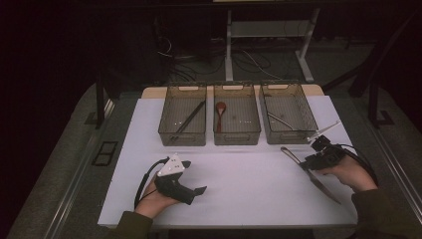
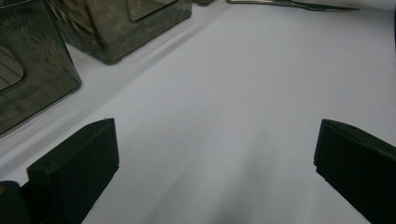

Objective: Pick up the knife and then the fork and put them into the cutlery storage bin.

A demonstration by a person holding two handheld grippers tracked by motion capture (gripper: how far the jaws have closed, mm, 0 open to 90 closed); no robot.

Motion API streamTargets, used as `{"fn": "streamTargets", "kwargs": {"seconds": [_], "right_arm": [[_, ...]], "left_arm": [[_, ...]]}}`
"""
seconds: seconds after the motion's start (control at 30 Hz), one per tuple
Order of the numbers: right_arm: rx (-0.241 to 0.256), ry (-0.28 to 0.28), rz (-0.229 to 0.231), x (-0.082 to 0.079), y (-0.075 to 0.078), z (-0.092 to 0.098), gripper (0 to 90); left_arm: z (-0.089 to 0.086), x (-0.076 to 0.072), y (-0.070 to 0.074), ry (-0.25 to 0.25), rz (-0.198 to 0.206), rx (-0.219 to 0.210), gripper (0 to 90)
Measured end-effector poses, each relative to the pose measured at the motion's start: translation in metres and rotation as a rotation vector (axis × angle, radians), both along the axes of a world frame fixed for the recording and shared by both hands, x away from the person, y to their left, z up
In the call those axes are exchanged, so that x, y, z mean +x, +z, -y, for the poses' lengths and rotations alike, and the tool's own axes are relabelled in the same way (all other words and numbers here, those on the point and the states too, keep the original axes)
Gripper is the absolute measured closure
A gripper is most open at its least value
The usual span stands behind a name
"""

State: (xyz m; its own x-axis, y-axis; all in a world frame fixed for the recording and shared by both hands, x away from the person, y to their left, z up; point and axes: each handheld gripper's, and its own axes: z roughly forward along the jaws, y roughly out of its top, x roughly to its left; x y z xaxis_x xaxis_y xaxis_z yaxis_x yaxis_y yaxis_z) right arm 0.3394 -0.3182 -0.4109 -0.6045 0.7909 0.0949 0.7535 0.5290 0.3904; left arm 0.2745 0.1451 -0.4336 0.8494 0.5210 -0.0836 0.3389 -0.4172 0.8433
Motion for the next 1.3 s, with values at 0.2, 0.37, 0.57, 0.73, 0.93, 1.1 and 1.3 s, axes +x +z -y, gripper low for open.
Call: {"fn": "streamTargets", "kwargs": {"seconds": [0.2, 0.37, 0.57, 0.73, 0.93, 1.1, 1.3], "right_arm": [[-0.04, 0.008, -0.059, 0.009, -0.004, -0.006, 65.4], [-0.113, 0.023, -0.114, 0.016, -0.007, -0.014, 68.1], [-0.184, 0.033, -0.134, 0.019, -0.01, -0.022, 73.4], [-0.221, 0.032, -0.152, 0.022, -0.01, -0.027, 74.9], [-0.219, 0.003, -0.155, 0.021, -0.01, -0.027, 78.2], [-0.193, 0.006, -0.14, 0.019, -0.01, -0.023, 78.3], [-0.151, 0.009, -0.103, 0.014, -0.004, -0.017, 78.2]], "left_arm": [[0.0, 0.0, 0.0, -0.003, 0.0, 0.001, 0.0], [0.0, 0.0, 0.0, -0.006, -0.001, 0.001, 0.0], [0.001, 0.0, 0.0, -0.007, -0.004, -0.001, 0.0], [0.001, 0.0, 0.0, -0.011, -0.003, 0.003, 0.0], [0.001, -0.001, 0.0, -0.014, -0.003, 0.001, 0.0], [0.001, 0.0, 0.0, -0.013, -0.003, 0.0, 0.0], [0.001, 0.0, 0.0, -0.011, -0.005, -0.002, 0.0]]}}
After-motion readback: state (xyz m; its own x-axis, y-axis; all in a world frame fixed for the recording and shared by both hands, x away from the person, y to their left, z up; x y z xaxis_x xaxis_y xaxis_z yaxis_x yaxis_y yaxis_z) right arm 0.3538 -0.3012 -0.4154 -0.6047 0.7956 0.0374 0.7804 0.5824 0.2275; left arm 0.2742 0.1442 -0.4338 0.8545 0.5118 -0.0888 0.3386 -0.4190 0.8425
